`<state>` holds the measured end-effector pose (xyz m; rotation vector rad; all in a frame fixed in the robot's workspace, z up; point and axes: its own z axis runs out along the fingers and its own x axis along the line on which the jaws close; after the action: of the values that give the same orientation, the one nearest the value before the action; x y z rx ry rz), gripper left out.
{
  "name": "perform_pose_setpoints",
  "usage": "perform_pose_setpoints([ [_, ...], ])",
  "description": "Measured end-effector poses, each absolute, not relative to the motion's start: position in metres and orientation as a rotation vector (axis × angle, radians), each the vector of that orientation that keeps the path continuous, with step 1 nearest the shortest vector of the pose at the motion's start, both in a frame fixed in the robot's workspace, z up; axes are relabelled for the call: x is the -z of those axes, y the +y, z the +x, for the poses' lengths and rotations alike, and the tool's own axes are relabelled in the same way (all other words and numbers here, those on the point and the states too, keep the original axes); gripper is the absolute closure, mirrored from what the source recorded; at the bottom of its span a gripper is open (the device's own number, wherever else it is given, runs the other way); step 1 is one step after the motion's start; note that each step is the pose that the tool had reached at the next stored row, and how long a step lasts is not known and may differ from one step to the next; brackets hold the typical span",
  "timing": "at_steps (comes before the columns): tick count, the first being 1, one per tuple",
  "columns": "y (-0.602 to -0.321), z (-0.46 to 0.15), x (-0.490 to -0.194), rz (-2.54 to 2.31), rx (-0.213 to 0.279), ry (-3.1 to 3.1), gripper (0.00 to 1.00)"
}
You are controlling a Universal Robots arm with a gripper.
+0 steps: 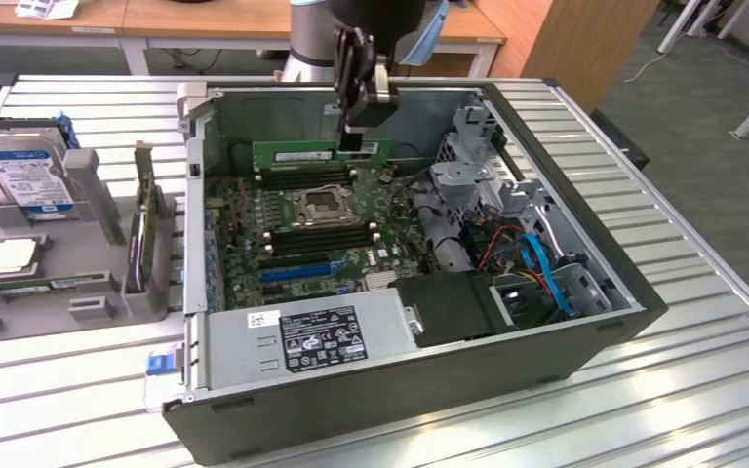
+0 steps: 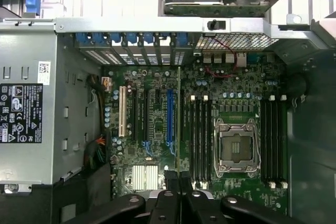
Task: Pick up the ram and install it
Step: 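Pick up the ram and move it above insertion slot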
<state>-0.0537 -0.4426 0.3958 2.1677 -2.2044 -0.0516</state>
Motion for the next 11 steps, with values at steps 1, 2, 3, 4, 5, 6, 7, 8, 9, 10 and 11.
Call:
perform_pose_setpoints([
  [1,-0.441,-0.054,-0.396,2.168,0.052,-2.204,0.88],
  [2,-0.440,-0.054,-0.396,2.168,0.052,-2.205,0.88],
  [3,-0.438,-0.054,-0.396,2.168,0.052,-2.205,0.88],
  [4,-0.437,-0.054,-0.396,2.168,0.052,-2.205,0.88],
  [5,-0.436,-0.054,-0.395,2.168,0.053,-2.205,0.88],
  [6,-0.434,-0.054,-0.395,2.168,0.053,-2.205,0.88],
  [7,-0.433,-0.054,-0.395,2.169,0.053,-2.205,0.88],
  [8,-0.432,-0.054,-0.395,2.169,0.054,-2.205,0.88],
  [9,-0.431,-0.054,-0.395,2.169,0.054,-2.205,0.88],
  [10,-0.429,-0.054,-0.395,2.169,0.054,-2.206,0.88],
  [11,-0.428,-0.054,-0.395,2.169,0.055,-2.206,0.88],
])
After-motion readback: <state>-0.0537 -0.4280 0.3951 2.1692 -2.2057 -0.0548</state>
